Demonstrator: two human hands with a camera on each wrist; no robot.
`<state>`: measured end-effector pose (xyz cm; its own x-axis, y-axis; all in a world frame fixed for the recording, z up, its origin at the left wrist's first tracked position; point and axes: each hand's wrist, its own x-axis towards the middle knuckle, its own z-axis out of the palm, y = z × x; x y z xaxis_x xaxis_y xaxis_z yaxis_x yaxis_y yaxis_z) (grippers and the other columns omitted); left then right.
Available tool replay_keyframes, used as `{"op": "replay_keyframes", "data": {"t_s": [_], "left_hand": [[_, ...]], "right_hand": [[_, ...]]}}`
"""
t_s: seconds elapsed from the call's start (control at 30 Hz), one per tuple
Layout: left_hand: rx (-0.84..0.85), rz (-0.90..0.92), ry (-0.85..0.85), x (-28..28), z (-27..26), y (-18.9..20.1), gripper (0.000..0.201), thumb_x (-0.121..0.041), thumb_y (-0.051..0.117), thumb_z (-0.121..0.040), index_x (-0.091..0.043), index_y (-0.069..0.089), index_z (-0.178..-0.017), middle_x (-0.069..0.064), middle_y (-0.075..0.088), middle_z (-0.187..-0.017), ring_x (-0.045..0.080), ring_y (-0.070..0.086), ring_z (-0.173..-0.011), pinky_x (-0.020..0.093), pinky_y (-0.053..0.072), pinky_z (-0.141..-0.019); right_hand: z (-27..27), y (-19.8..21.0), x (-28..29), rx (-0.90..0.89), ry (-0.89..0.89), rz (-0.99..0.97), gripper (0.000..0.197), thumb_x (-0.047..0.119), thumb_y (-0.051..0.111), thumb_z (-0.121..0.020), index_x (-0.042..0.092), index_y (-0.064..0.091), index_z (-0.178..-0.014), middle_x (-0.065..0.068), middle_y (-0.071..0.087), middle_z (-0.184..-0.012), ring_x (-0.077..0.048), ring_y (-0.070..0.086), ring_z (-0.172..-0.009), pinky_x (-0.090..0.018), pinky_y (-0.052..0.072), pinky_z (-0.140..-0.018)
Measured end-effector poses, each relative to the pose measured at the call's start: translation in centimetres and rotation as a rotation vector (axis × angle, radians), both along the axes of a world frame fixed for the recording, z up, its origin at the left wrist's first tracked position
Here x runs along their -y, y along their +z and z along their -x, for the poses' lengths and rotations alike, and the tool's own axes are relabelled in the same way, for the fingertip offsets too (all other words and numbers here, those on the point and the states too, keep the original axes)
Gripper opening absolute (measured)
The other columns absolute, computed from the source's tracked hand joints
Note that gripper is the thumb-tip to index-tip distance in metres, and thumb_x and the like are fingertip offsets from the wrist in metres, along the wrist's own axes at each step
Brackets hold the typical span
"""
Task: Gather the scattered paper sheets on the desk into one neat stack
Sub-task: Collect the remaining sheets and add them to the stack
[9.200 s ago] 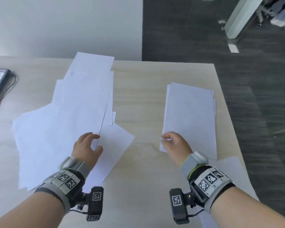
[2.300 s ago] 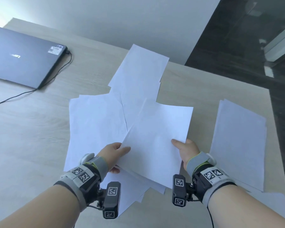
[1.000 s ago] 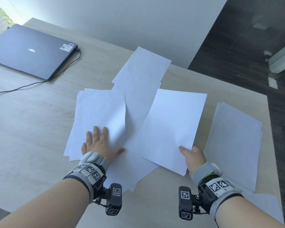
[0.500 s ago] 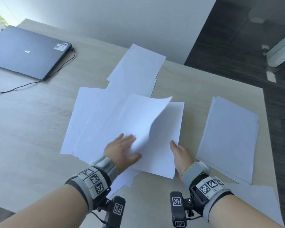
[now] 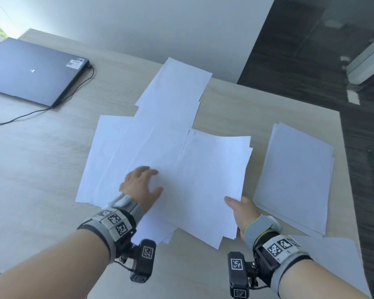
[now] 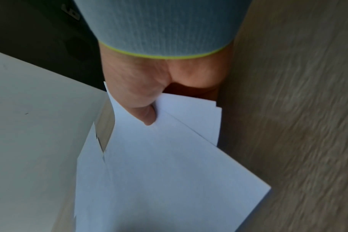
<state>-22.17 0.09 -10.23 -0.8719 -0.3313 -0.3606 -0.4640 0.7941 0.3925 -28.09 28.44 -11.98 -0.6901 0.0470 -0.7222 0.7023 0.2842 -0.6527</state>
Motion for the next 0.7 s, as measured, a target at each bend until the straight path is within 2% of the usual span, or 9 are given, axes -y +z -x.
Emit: {"op": "replay_keyframes", "data": {"t_s": [0.03,0.07,0.17,0.3,0.43,0.53,0.63,0.7], "left_hand": [[0.044,0.044,0.056,0.7,0.5,0.0,0.064,-0.058,0.065,-0.086,-0.037,0.046,-0.144,-0.007,0.038,-0.156,0.024,0.038,-0.142,0.055,0.036,-0.114],[0.107,0.079,0.097,1.5,1.0,-0.1,0.073,-0.061,0.068,-0.082,-0.037,0.042,-0.146,-0.005,0.035,-0.156,0.026,0.037,-0.141,0.055,0.036,-0.112],[0.271,0.205,0.056,2.3,2.1,-0.4,0.104,-0.078,0.072,-0.065,-0.038,0.027,-0.149,-0.002,0.032,-0.152,0.028,0.035,-0.139,0.051,0.039,-0.105],[0.341,0.238,0.066,2.3,3.4,-0.2,0.113,-0.078,0.079,-0.054,-0.034,0.028,-0.145,0.003,0.041,-0.137,0.029,0.044,-0.127,0.049,0.045,-0.098],[0.373,0.233,0.121,2.0,4.1,-0.1,0.1,-0.07,0.084,-0.051,-0.028,0.037,-0.129,0.001,0.046,-0.12,0.025,0.044,-0.109,0.044,0.045,-0.093],[0.378,0.205,0.16,1.6,4.3,0.4,0.08,-0.06,0.084,-0.056,-0.027,0.041,-0.115,-0.001,0.047,-0.11,0.023,0.039,-0.1,0.041,0.042,-0.087],[0.409,0.1,0.172,2.0,4.4,0.6,0.06,-0.056,0.08,-0.065,-0.03,0.048,-0.109,-0.002,0.051,-0.106,0.021,0.048,-0.1,0.039,0.044,-0.081],[0.317,0.003,0.231,2.2,4.0,0.2,0.051,-0.045,0.08,-0.071,-0.025,0.051,-0.108,-0.001,0.055,-0.097,0.023,0.057,-0.089,0.036,0.049,-0.075]], "right_hand": [[0.0,-0.1,-0.5,-0.005,-0.016,-0.013,0.011,0.018,0.063,-0.094,0.014,0.073,-0.097,-0.011,0.077,-0.096,-0.035,0.072,-0.09,-0.055,0.058,-0.087],[-0.1,-0.2,-0.9,-0.007,-0.024,-0.022,0.011,0.018,0.064,-0.094,0.014,0.073,-0.097,-0.011,0.077,-0.096,-0.034,0.072,-0.089,-0.055,0.058,-0.086],[-0.4,-0.5,-1.7,-0.015,-0.037,-0.039,0.012,0.021,0.065,-0.093,0.014,0.074,-0.097,-0.01,0.077,-0.094,-0.034,0.073,-0.088,-0.056,0.058,-0.085],[-0.6,-0.8,-2.1,-0.033,-0.025,-0.036,0.014,0.021,0.065,-0.094,0.013,0.075,-0.099,-0.009,0.078,-0.095,-0.034,0.073,-0.09,-0.055,0.058,-0.086],[-0.6,-0.8,-2.1,-0.029,-0.025,-0.011,0.011,0.019,0.065,-0.094,0.015,0.075,-0.094,-0.011,0.077,-0.096,-0.037,0.072,-0.093,-0.056,0.057,-0.087],[-0.5,-0.7,-2.1,-0.031,-0.036,0.0,0.011,0.018,0.064,-0.095,0.016,0.074,-0.09,-0.011,0.077,-0.095,-0.038,0.071,-0.094,-0.056,0.057,-0.088],[-0.6,-0.5,-2.2,-0.035,-0.036,0.006,0.011,0.019,0.065,-0.095,0.017,0.075,-0.09,-0.009,0.077,-0.094,-0.037,0.071,-0.093,-0.056,0.057,-0.088],[-0.5,-0.5,-2.3,-0.037,-0.04,0.017,0.011,0.017,0.065,-0.096,0.017,0.074,-0.089,-0.008,0.077,-0.092,-0.034,0.071,-0.091,-0.052,0.058,-0.088]]}}
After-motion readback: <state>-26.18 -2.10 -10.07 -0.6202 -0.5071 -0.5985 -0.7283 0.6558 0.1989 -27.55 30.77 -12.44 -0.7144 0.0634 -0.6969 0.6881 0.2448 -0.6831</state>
